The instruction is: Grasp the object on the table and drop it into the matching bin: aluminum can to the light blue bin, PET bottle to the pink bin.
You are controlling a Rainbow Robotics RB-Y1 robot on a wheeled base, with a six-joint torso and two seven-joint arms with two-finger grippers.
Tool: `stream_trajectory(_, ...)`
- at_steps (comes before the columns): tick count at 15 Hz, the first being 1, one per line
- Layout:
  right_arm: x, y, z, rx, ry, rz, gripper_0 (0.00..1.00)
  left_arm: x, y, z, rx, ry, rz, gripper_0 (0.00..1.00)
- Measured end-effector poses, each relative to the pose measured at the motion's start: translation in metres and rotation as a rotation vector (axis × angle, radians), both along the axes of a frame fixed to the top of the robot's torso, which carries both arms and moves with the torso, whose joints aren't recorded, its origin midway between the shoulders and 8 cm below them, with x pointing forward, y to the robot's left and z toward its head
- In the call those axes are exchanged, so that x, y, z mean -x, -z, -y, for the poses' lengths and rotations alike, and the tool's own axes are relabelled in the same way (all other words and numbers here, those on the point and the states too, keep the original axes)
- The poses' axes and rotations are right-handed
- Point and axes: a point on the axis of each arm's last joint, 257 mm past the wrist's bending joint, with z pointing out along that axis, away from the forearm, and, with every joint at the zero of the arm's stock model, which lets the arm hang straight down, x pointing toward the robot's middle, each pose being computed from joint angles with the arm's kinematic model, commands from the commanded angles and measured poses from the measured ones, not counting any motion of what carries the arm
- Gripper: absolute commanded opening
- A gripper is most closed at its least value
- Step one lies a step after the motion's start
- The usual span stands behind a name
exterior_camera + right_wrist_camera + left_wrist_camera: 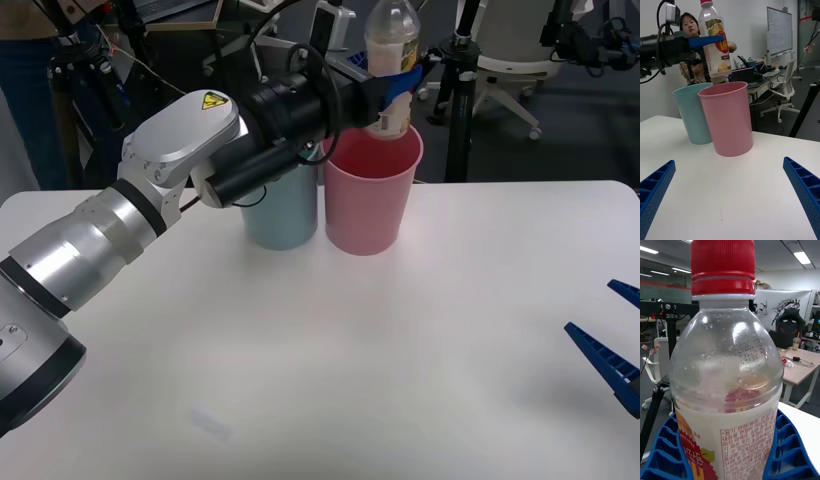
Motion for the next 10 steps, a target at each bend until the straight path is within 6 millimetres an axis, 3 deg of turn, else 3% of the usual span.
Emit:
stream_trajectory(1,0.0,0.0,0.0,0.0,0.0,0.0,1.0,-0.0014,-0.0003,-0.001,0.0,-0.007,0.002,1.0)
stream_trajectory(10,0.0,0.0,0.0,0.0,0.0,0.0,1.0,-0.0036,-0.0057,-0.0018,0.012,-0.017,0.004,1.0)
